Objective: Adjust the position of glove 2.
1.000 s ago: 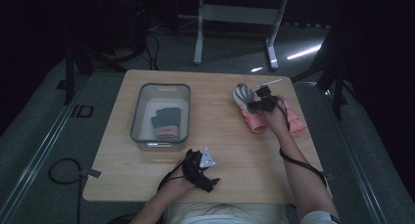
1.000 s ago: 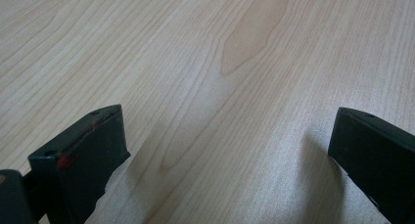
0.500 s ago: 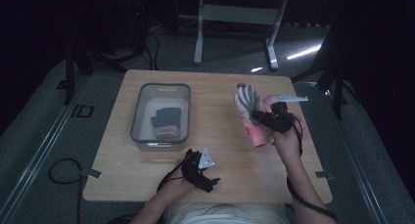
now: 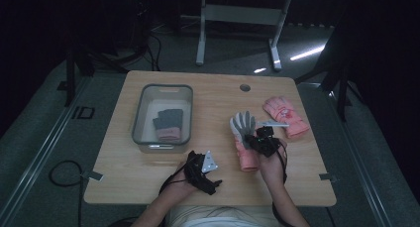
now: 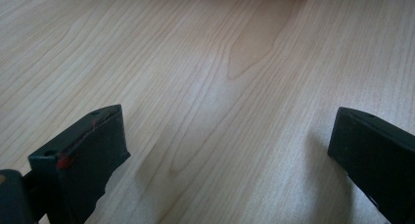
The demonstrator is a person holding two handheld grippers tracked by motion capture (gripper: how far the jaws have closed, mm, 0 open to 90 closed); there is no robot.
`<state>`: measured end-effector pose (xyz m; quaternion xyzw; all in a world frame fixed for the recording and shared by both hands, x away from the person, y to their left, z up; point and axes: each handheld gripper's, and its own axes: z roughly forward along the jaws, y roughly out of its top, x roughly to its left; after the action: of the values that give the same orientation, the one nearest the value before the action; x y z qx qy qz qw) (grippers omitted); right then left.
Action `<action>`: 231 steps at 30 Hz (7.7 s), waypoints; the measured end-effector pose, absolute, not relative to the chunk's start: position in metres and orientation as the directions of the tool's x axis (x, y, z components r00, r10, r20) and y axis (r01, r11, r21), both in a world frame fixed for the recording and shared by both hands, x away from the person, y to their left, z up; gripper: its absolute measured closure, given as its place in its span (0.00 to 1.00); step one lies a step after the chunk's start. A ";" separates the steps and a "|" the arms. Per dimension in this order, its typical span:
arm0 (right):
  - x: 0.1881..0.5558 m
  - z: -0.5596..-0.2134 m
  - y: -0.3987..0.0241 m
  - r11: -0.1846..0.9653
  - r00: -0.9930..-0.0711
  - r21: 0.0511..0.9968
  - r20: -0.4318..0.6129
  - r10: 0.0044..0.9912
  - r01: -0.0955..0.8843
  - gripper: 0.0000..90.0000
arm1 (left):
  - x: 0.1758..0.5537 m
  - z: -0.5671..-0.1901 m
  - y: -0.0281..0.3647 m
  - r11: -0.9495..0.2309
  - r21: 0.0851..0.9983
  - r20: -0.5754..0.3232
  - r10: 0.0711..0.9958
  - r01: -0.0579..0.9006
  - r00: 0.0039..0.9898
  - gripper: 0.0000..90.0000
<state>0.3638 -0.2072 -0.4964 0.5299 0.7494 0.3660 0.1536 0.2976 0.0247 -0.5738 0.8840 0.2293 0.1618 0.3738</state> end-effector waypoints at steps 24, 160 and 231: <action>0.387 -0.517 -0.196 0.030 -0.348 0.697 0.320 0.881 0.717 0.84 | 0.300 -0.573 0.029 -0.599 0.744 0.093 0.531 0.295 0.842 0.01; 0.381 -0.492 -0.352 0.276 -0.372 0.691 -0.011 0.928 0.668 0.74 | 0.299 -0.574 0.028 -0.622 0.730 0.100 0.507 0.283 0.856 0.01; 0.349 -0.408 -0.224 0.377 -0.512 0.774 -0.080 0.855 0.509 0.96 | 0.300 -0.574 0.028 -0.624 0.730 0.098 0.499 0.278 0.861 0.01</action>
<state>0.3491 -0.2243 -0.4081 0.4301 0.7933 0.3558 0.2431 0.3000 0.0280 -0.5743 0.8890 0.2184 0.1473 0.3746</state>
